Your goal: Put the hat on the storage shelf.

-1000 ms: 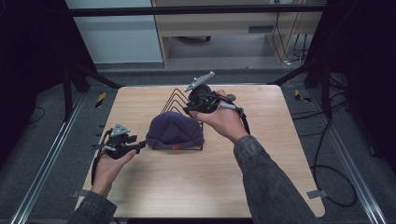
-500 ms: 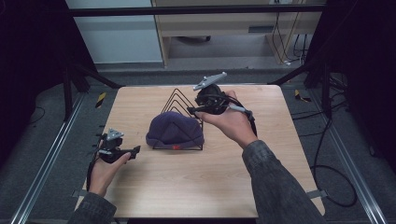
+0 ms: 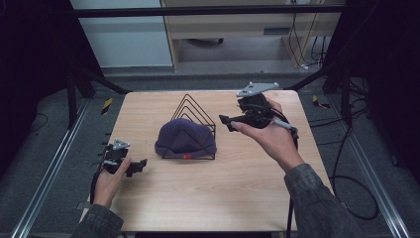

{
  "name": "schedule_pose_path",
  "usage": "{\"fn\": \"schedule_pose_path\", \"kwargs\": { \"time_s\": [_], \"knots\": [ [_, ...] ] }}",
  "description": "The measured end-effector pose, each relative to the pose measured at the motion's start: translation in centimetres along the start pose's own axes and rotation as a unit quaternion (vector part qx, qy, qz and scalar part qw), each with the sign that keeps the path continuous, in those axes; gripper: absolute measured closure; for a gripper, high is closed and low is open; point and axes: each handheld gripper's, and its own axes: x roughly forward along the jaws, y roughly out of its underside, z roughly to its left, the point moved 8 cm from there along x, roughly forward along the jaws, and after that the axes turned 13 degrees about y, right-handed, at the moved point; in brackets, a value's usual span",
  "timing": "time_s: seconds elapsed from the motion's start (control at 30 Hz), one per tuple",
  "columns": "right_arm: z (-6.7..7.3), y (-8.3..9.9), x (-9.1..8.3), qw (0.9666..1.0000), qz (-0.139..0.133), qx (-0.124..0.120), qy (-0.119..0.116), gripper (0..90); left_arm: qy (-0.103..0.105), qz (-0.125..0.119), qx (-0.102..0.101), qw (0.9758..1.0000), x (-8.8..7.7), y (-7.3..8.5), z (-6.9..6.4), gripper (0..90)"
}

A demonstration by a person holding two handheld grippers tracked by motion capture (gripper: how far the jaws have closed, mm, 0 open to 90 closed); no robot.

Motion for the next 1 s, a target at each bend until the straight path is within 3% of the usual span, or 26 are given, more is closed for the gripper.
{"fn": "schedule_pose_path", "kwargs": {
  "time_s": [0.17,0.67,0.83,1.0],
  "knots": [
    [-1.5,1.4,-1.0,0.9998,0.001,0.012,0.018,12.9,0.000,0.007,-0.001,1.0000,0.2,0.3,0.0,5.8],
    [-5.3,6.2,-3.1,0.9987,0.012,0.031,0.038,8.2,-0.009,0.032,0.002,0.9994,0.6,1.0,0.4,5.7],
    [-5.9,8.8,-2.8,0.9977,0.027,0.045,0.044,9.3,-0.009,0.036,0.001,0.9993,0.7,1.2,0.4,5.7],
    [-5.8,12.8,-1.8,0.9960,0.059,0.043,0.050,12.5,-0.008,0.041,-0.001,0.9991,0.9,1.4,0.4,5.4]
  ]
}}
